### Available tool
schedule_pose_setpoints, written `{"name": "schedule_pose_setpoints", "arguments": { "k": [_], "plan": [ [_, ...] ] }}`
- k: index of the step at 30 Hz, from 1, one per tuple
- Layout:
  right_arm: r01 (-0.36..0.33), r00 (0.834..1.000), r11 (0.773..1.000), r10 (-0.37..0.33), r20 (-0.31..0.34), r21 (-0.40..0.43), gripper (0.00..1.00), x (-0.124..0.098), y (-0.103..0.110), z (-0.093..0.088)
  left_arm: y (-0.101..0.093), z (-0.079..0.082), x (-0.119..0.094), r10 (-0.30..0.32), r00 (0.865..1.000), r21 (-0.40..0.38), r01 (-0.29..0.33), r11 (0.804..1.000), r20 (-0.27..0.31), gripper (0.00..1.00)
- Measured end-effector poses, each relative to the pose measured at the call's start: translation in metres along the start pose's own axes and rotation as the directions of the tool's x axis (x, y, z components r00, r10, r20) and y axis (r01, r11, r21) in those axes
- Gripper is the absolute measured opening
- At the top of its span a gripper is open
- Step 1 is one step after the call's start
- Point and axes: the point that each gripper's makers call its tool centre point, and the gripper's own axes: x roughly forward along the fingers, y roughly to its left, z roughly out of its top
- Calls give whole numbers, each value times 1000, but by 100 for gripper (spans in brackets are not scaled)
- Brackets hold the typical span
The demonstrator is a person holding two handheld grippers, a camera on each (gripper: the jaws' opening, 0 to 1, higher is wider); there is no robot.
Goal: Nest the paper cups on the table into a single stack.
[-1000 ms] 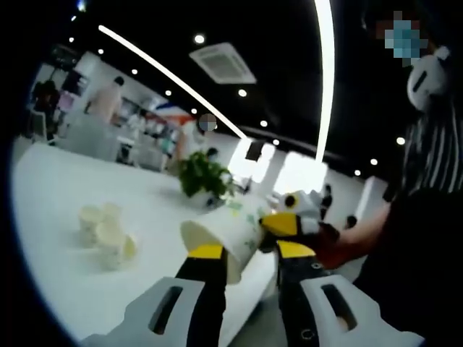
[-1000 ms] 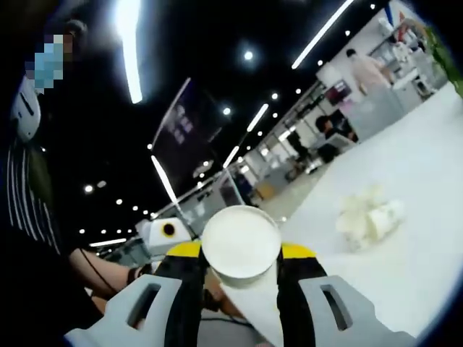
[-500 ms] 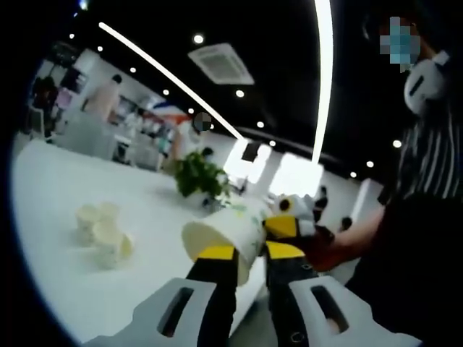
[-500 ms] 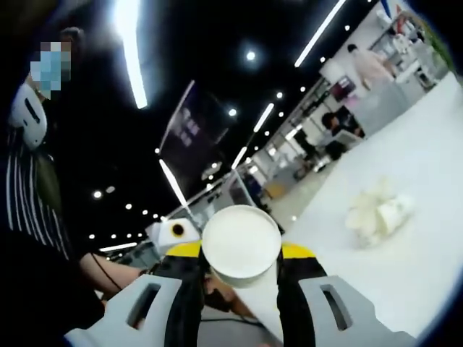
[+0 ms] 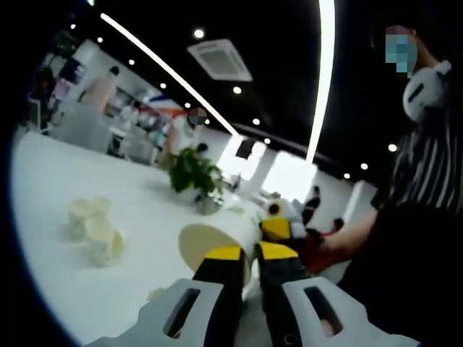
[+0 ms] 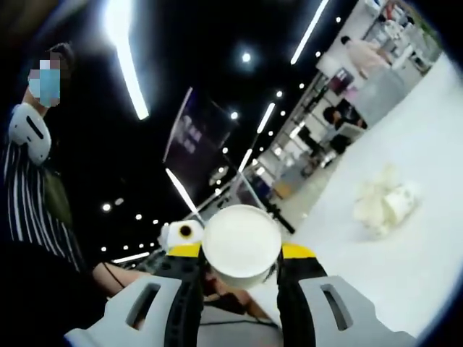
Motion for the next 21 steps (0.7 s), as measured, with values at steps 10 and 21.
{"name": "schedule_pose_setpoints", "arguments": {
  "k": [10,21],
  "plan": [
    [-23,999,999,21,30,43,36,0,1,8,-5,7,6,-32,999,-20,31,999,-15,0],
    [-58,996,995,52,72,77,36,0,6,15,-11,16,9,-46,998,4,46,999,-42,0]
  ]
}}
